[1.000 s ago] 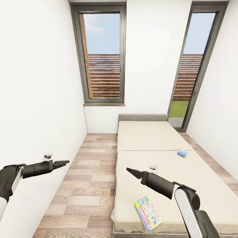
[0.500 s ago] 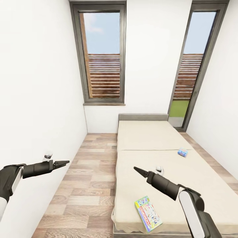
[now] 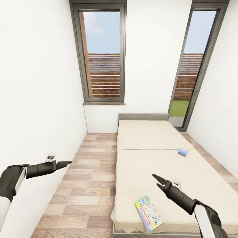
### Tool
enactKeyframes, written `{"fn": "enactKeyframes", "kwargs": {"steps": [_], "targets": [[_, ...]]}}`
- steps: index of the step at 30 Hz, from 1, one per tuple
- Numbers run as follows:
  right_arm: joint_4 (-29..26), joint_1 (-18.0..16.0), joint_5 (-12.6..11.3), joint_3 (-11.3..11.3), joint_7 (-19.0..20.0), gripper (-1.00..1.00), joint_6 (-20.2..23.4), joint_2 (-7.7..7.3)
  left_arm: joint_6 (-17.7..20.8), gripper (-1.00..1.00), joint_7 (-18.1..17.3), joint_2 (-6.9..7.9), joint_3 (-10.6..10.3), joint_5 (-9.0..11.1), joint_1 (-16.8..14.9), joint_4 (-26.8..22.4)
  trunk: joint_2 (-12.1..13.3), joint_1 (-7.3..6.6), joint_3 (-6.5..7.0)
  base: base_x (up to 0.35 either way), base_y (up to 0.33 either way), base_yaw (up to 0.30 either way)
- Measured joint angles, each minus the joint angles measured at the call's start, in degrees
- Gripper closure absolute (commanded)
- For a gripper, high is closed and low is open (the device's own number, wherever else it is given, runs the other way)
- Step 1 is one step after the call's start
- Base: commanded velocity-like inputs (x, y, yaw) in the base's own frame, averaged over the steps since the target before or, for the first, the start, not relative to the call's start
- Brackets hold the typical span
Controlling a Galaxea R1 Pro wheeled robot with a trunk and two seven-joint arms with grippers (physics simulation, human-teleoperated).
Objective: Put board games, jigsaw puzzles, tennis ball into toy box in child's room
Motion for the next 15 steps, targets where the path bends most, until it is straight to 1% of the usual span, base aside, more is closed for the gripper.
{"fn": "enactKeyframes", "kwargs": {"steps": [2,3,6,7,8,9,12,13,14,15], "targets": [[1.30,0.72,-0.02,-1.39,0.11,-1.00,0.04,-0.05,0.00,-1.00,0.16,-0.06,-0.01,0.00,0.00,0.01,-0.81,0.44,-0.36,0.000,0.000,0.000],[2.43,1.57,0.18,-2.74,0.30,-1.00,0.01,-0.10,0.01,-1.00,0.30,-0.10,-0.02,0.00,0.00,0.04,-1.21,0.66,-0.54,0.000,0.000,0.000],[4.20,2.94,0.28,-4.69,0.56,-1.00,-0.15,-0.20,0.01,-1.00,0.52,-0.18,-0.03,-0.01,0.00,0.17,-2.41,1.32,-1.08,0.000,0.000,0.000],[5.60,3.59,0.48,-5.90,0.70,-1.00,-0.61,-0.24,0.01,-1.00,0.61,-0.21,-0.03,0.02,0.00,0.24,-2.81,1.54,-1.26,0.000,0.000,0.000],[6.46,3.87,0.44,-6.49,0.76,-1.00,-0.92,-0.25,0.01,-1.00,0.65,-0.22,-0.03,0.03,0.00,0.27,-3.22,1.76,-1.44,0.000,0.000,0.000],[8.39,4.22,0.63,-7.54,0.85,-1.00,-1.94,-0.31,0.01,-1.00,0.71,-0.23,-0.04,0.04,0.00,0.33,-3.62,1.98,-1.62,0.000,0.000,0.000],[12.25,4.54,0.76,-8.69,0.94,-1.00,-4.38,-0.70,0.01,-1.00,0.82,-0.25,-0.08,0.06,0.00,0.39,-4.82,2.64,-2.16,0.000,0.000,0.000],[15.19,4.66,0.97,-9.11,0.98,-1.00,-6.58,-1.25,0.01,-1.00,1.02,-0.28,-0.10,0.06,0.00,0.41,-5.22,2.86,-2.34,0.000,0.000,0.000],[16.90,4.70,0.94,-9.27,1.01,-1.00,-7.85,-1.58,0.01,-1.00,1.15,-0.28,-0.10,0.06,0.00,0.42,-5.63,3.08,-2.52,0.000,0.000,0.000],[20.06,4.76,0.99,-9.48,1.08,-1.00,-10.33,-2.33,0.01,-1.00,1.37,-0.27,-0.11,0.06,0.00,0.43,-6.03,3.30,-2.70,0.000,0.000,0.000]]}}
